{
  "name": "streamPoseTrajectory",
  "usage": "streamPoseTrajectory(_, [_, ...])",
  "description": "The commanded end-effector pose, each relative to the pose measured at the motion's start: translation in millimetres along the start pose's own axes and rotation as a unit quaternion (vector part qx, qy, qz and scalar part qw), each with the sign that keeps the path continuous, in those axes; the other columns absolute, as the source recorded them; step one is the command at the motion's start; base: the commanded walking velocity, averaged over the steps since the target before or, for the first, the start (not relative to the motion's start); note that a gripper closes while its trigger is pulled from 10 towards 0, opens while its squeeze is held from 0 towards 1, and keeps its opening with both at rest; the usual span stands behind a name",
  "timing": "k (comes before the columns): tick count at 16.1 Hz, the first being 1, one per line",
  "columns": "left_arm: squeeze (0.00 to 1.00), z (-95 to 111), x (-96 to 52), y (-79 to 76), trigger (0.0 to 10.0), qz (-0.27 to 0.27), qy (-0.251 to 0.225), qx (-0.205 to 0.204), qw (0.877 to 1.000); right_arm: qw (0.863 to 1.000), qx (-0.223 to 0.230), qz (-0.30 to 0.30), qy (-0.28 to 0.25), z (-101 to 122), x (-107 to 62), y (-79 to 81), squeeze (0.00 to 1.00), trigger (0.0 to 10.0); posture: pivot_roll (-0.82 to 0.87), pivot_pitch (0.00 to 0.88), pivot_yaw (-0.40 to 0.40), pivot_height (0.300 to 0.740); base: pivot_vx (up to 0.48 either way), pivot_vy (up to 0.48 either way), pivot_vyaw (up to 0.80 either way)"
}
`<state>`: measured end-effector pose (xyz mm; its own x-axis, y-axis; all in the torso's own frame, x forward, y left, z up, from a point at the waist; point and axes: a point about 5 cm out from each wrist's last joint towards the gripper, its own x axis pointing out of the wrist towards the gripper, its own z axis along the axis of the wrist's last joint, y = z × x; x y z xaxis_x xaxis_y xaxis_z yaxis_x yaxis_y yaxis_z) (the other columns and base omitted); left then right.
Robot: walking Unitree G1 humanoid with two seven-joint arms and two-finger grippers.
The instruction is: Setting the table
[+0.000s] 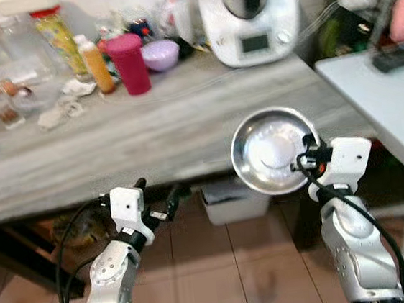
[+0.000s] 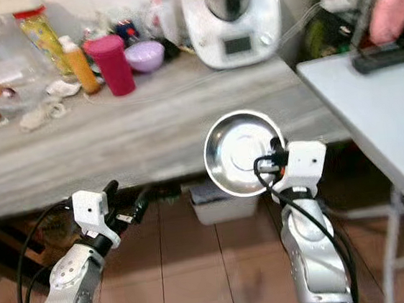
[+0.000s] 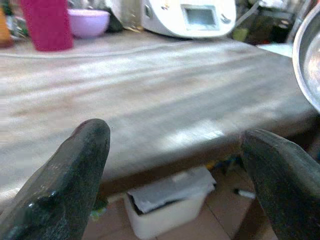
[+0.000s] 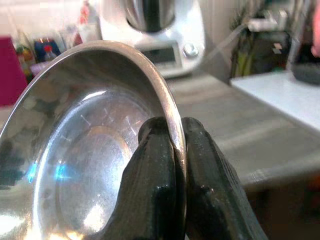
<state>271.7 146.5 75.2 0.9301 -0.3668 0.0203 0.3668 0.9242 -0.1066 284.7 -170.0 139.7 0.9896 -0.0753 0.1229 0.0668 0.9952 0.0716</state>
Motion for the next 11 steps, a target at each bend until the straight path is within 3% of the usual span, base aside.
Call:
streamPoseTrajectory(1, [0.00, 4.4, -4.9, 10.3, 10.0, 0.016, -0.004, 0.012, 1.000, 1.000, 0.011, 0.002, -0.024, 11.4, 3.2, 3.0, 0.00, 10.0, -0.26, 0.037, 0.071, 0.740, 0.446, 0.000, 0.00])
streamPoseTrajectory(6, [0.00, 10.3, -13.9, 17.5, 10.0, 0.040, -0.015, 0.013, 0.999, 0.999, 0.015, -0.012, -0.032, 16.5, 6.4, -1.8, 0.00, 10.0, -0.26, 0.042, 0.069, 0.740, 0.443, 0.000, 0.00])
streamPoseTrajectory(9, [0.00, 5.8, -22.1, 19.8, 10.0, 0.060, -0.006, 0.023, 0.998, 0.999, 0.028, -0.017, -0.021, 12.7, 6.7, -0.6, 0.00, 10.0, -0.25, 0.045, 0.063, 0.740, 0.000, 0.000, 0.00])
streamPoseTrajectory(11, [0.00, 3.6, -34.7, 32.1, 10.0, 0.111, 0.004, 0.054, 0.992, 0.999, 0.037, -0.016, -0.014, 10.3, 8.9, 0.9, 0.00, 10.0, -0.25, 0.055, 0.062, 0.740, 0.000, 0.000, 0.00])
